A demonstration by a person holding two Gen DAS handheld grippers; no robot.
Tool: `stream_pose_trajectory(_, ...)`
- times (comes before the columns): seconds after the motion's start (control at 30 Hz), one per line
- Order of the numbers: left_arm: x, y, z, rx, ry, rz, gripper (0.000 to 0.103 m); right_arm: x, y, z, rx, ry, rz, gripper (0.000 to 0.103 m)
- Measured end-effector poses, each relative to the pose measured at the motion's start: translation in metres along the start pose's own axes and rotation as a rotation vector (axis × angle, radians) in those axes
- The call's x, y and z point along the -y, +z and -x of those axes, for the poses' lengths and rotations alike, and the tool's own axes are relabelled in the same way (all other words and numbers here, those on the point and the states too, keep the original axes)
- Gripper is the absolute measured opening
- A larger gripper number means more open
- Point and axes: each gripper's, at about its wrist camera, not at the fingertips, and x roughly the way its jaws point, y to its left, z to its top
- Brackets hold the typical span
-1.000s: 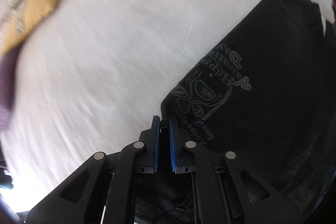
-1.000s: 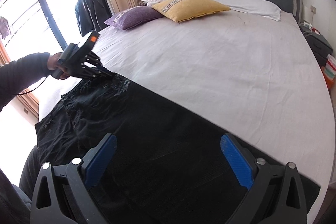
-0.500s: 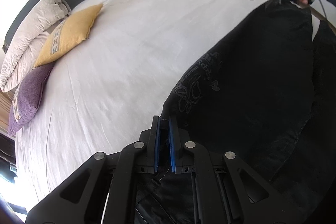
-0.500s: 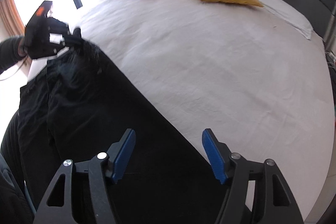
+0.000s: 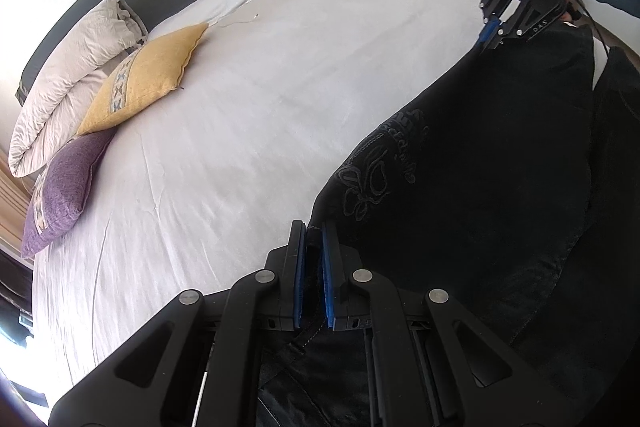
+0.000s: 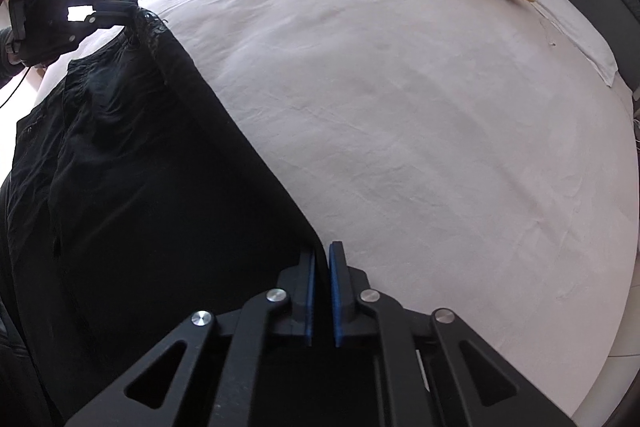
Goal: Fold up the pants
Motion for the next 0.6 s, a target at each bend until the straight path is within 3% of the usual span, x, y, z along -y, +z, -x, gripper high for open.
stream_pose_trajectory(0.13, 0.003, 0.001, 0.010, 0.012, 0.027, -0.013, 0.007, -0.013, -0.001, 0.026, 0.046, -0.072, 0.011, 0.004)
stream_pose_trajectory(0.37, 0.006, 0.001, 0.061, 0.072, 0.058, 0.019, 0.007, -0.063, -0.003, 0.072, 0.086, -0.229, 0.058, 0.003)
stream_pose_trajectory(0.6, 0.040, -0.036, 0.128, 0.121, 0.059, 0.032, 0.007, -0.137, -0.036, 0.124, 0.167, -0.315, 0.104, 0.003)
